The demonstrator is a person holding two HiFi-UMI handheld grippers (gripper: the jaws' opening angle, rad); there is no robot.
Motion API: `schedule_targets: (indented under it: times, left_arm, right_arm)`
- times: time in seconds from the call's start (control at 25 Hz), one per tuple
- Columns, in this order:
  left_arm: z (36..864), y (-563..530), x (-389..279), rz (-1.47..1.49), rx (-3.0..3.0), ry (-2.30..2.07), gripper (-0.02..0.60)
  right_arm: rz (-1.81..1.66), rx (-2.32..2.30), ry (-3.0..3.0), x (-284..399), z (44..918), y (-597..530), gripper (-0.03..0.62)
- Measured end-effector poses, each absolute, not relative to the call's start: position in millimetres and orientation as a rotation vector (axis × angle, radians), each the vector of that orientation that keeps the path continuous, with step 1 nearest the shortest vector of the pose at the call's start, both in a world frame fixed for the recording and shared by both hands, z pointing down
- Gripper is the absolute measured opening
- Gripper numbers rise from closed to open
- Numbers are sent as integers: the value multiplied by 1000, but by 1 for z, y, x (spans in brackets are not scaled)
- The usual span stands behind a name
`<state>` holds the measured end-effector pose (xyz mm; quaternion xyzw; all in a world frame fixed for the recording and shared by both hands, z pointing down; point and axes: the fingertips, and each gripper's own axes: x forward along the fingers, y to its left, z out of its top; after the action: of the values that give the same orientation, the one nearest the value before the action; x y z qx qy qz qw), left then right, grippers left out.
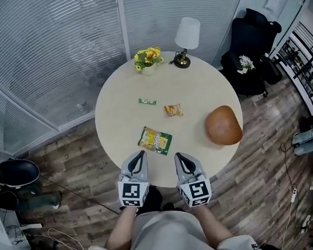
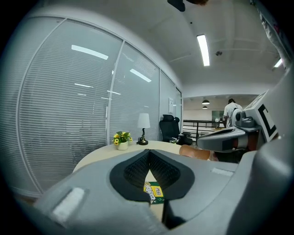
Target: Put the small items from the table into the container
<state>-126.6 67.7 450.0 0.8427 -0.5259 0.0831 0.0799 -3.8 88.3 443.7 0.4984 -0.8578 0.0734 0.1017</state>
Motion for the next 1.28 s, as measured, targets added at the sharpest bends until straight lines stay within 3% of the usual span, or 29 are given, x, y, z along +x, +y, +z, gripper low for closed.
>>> schedule_targets:
  times: [0.48, 0.6, 0.76, 0.88, 1.0, 1.12, 1.28]
  left_arm:
    - [482, -10, -145, 315, 2470, -1515, -3]
    - [484, -16, -149, 314, 2434, -1538, -3]
    - [490, -24, -159, 322, 2367, -1573, -3]
    - [494, -24, -165, 334, 2321, -1610, -3]
    - [498, -21, -169, 348, 2277, -1646, -3]
    - [502, -19, -170, 354, 2238, -1673, -3]
    - [509, -17, -173, 364, 2190, -1701, -3]
  right_arm:
    - [189, 1209, -2475, -46, 532, -4, 5]
    - [203, 1063, -2467, -63, 569, -14, 90]
    - [270, 925, -2411, -85, 630, -30, 365]
    - [295, 818, -2354, -100, 670, -30, 483]
    - [280, 698, -2281, -108, 704, -23, 549]
    - [321, 616, -2229, -109, 726, -19, 564]
    - [394, 591, -2238, -109, 726, -17, 531]
